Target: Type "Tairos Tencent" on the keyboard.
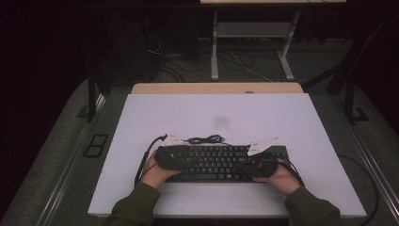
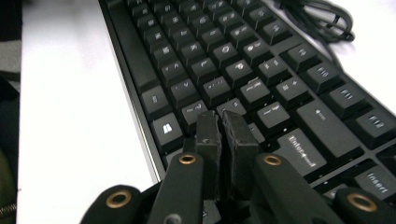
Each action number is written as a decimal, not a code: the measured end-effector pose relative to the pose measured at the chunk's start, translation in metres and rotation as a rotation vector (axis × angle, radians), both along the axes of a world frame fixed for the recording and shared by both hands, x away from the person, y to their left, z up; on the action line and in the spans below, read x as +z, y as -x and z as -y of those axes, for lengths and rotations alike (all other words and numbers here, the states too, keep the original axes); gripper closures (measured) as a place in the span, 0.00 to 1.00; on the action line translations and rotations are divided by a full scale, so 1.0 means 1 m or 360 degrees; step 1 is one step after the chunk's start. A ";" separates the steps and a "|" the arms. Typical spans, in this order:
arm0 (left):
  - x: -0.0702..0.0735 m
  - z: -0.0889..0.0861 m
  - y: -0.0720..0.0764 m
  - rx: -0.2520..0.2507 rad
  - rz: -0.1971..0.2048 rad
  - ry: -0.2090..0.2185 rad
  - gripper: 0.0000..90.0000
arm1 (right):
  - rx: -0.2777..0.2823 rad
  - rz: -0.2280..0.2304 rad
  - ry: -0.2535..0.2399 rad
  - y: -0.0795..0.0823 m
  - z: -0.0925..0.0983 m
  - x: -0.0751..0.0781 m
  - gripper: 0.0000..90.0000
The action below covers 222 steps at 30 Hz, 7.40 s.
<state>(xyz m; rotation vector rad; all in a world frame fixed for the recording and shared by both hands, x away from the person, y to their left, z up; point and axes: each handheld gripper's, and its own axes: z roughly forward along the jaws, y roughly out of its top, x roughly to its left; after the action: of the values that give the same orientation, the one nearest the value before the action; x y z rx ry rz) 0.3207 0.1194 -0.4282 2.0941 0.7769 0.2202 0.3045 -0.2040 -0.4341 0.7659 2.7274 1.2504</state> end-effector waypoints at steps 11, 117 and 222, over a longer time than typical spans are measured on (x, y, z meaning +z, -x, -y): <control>0.001 -0.003 0.004 0.0011 0.0026 0.0031 0.27 | -0.0122 0.0003 -0.0133 -0.003 0.007 0.004 0.54; -0.011 -0.056 0.030 0.0189 -0.0059 -0.0031 0.97 | -0.0058 0.0045 -0.0205 -0.026 -0.028 0.000 0.35; 0.000 -0.028 0.026 0.0190 0.0078 -0.0032 0.15 | -0.0021 -0.0012 -0.0182 -0.047 -0.066 0.009 1.00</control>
<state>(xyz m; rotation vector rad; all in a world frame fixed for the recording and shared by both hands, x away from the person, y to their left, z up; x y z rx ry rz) 0.2950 0.1477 -0.4277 2.0553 0.8744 0.3448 0.3520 -0.1380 -0.4250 0.7987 2.6711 1.4140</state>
